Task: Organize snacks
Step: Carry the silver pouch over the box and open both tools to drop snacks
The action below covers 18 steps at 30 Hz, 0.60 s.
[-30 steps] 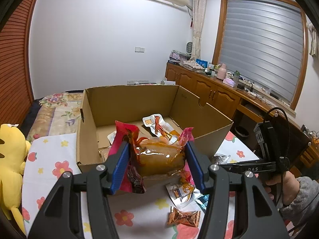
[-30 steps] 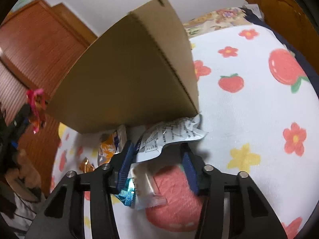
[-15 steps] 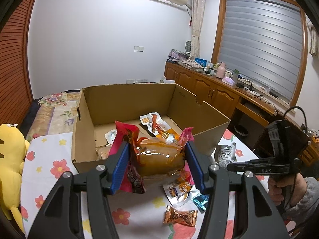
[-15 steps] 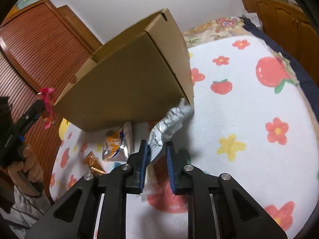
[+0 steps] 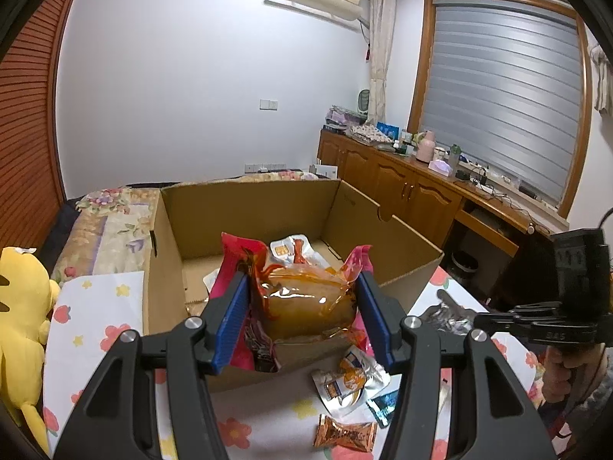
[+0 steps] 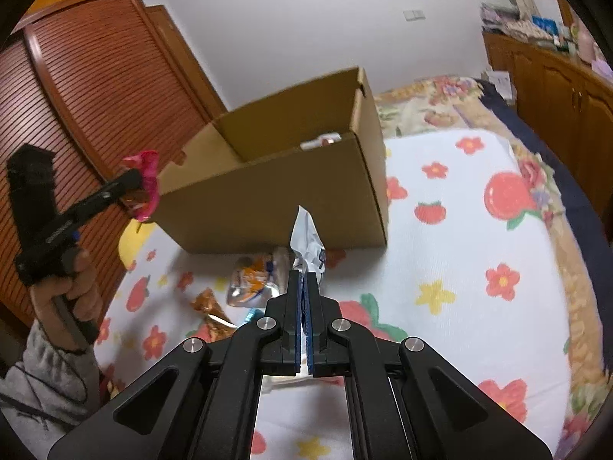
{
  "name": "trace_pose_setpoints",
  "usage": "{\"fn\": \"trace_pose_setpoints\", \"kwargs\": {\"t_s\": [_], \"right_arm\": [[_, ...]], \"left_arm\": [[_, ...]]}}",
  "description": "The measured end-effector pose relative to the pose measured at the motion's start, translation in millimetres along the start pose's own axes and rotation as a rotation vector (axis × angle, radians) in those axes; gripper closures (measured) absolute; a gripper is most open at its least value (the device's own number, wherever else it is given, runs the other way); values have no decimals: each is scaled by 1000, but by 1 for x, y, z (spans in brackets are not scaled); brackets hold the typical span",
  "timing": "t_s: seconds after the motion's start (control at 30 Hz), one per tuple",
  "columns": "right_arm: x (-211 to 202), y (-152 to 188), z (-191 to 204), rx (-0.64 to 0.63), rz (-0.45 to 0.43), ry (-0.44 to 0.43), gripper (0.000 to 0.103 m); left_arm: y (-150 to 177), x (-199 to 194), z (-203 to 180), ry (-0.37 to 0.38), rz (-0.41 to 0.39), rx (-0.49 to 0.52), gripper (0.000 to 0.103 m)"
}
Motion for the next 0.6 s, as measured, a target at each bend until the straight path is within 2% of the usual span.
{"fn": "trace_pose_setpoints", "kwargs": {"t_s": [0.27,0.6], "right_arm": [[-26,-22,23,-76,-66,-14,103],[-39,-74,52,-208,-154,-1,103]], "left_arm": [[-19,5,4,-21,-35,0,47],[-38,24,12,-58,-50,5,47]]}}
Point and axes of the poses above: each gripper's, at about its wrist camera, not at the fingertips, and x roughly the way its jaws point, z to its left, y to its underside, the point moved 2 cm from there along x, roughly the way its jaws point, and after that the axes turned 9 degrees about -y, right-handed, at the moved point
